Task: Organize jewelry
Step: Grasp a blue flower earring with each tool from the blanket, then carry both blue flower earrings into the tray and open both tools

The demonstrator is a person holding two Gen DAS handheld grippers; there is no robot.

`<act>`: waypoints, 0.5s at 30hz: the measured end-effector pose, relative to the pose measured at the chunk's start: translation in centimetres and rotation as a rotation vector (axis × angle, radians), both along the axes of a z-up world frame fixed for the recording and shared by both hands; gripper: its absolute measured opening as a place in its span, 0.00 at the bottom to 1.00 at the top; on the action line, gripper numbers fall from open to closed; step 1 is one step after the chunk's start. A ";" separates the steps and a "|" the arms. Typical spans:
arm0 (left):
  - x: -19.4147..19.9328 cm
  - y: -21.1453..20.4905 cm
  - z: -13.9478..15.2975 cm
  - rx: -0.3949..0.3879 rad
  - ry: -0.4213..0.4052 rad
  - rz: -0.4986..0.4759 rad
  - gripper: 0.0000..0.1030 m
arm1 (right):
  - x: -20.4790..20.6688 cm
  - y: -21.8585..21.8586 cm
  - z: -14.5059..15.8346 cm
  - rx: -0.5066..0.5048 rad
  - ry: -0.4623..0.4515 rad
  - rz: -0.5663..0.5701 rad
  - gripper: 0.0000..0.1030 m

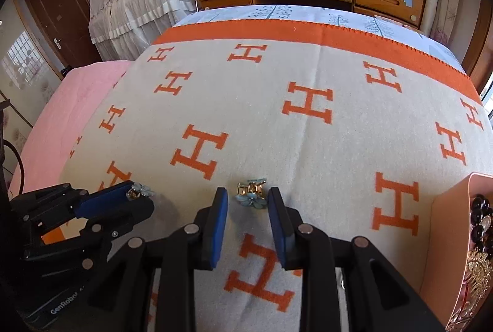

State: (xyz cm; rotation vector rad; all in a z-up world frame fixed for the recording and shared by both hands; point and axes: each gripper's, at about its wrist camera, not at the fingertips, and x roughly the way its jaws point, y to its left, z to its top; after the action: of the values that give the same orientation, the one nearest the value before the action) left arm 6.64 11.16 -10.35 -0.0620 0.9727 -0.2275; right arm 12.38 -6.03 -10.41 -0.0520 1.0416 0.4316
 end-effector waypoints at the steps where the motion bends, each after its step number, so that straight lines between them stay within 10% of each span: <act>1: -0.1 0.0 0.0 -0.001 0.000 0.002 0.17 | 0.0 0.0 0.0 -0.003 -0.008 -0.003 0.26; 15: -1.7 -1.6 2.5 -0.001 -0.042 -0.020 0.17 | -2.2 -2.3 2.5 0.074 -0.069 -0.021 0.20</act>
State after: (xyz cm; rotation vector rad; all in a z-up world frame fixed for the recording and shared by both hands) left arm 4.99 9.59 -7.89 -0.0478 0.9321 -0.2471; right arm 10.22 -8.31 -7.90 0.0103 0.9571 0.4465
